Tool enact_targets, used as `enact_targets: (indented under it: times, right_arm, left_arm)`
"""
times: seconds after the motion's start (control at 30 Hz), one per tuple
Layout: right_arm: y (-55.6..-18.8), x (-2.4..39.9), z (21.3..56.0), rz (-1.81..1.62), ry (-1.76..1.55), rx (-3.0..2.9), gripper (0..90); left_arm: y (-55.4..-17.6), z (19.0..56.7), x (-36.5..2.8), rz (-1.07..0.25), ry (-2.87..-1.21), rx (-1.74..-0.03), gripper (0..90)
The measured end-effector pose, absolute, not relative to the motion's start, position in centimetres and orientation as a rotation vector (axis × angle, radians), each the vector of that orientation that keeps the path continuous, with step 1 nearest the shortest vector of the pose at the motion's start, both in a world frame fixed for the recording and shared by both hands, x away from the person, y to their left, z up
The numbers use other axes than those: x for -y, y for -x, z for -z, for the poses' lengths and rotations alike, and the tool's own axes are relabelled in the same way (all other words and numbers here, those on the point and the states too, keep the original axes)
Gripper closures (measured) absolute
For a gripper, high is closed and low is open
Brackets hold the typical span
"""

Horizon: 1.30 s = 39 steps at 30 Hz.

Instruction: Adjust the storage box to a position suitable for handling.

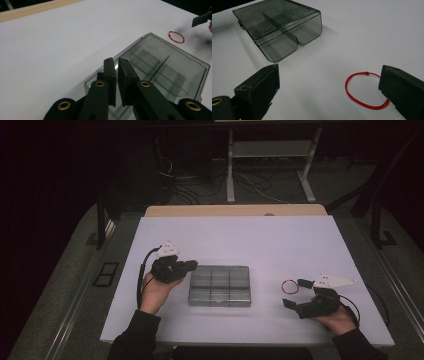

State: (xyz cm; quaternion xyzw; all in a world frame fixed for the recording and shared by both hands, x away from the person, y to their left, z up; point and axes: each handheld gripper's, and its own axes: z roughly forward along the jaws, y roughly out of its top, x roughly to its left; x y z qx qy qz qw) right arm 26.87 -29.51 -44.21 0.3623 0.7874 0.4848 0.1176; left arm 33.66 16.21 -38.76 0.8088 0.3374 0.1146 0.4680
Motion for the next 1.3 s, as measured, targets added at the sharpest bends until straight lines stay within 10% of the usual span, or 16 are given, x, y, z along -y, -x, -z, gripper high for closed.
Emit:
enact_targets:
  times: [1.3]
  right_arm:
    - [-26.8,29.4,44.2,-1.408,-1.058,-2.307,3.1]
  left_arm:
    - [-31.3,44.7,-18.0,-0.186,-2.091,-0.915,89.6]
